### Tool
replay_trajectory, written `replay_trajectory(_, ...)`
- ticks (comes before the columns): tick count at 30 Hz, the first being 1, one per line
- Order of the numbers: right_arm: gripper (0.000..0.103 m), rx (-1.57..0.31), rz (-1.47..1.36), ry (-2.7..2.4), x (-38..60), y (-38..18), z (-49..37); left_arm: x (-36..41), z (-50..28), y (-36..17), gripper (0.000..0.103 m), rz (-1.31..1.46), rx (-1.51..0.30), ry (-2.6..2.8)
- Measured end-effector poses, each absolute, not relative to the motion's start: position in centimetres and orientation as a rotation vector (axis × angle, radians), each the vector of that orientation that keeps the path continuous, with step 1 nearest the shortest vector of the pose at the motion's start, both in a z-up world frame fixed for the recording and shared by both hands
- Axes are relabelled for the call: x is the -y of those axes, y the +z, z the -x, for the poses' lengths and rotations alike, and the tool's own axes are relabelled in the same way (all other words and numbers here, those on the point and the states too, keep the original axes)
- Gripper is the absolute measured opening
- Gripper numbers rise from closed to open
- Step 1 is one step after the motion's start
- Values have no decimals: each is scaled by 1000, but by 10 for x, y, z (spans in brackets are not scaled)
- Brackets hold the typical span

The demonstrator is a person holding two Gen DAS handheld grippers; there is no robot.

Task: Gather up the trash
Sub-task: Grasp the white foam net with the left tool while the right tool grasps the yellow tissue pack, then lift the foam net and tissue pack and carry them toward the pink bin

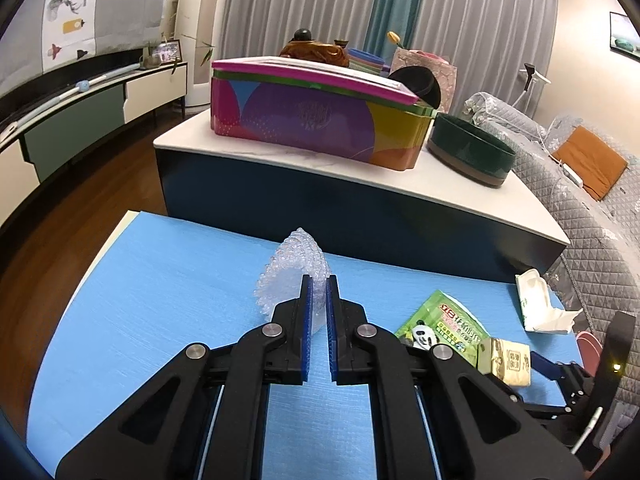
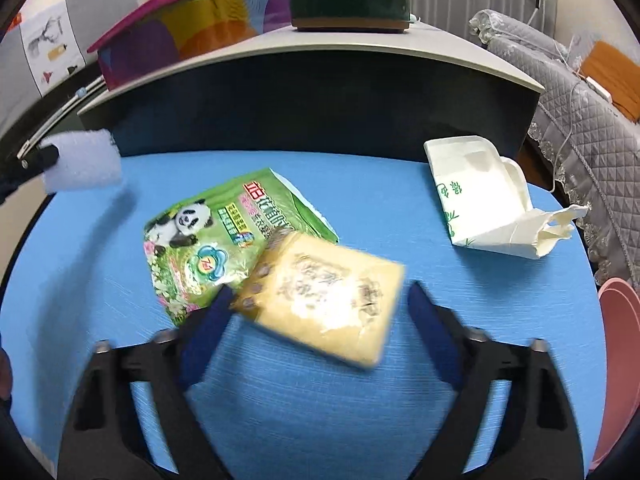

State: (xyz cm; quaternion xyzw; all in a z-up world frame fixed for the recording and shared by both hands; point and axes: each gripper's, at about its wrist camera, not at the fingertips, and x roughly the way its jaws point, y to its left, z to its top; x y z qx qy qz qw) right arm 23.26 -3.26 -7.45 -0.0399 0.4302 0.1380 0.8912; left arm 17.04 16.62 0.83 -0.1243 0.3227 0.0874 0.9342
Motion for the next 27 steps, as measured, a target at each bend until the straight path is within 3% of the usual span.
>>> replay_trajectory(27,76,-685,128,187,111,44,-146,-93,-111,51,6,224,-577,10)
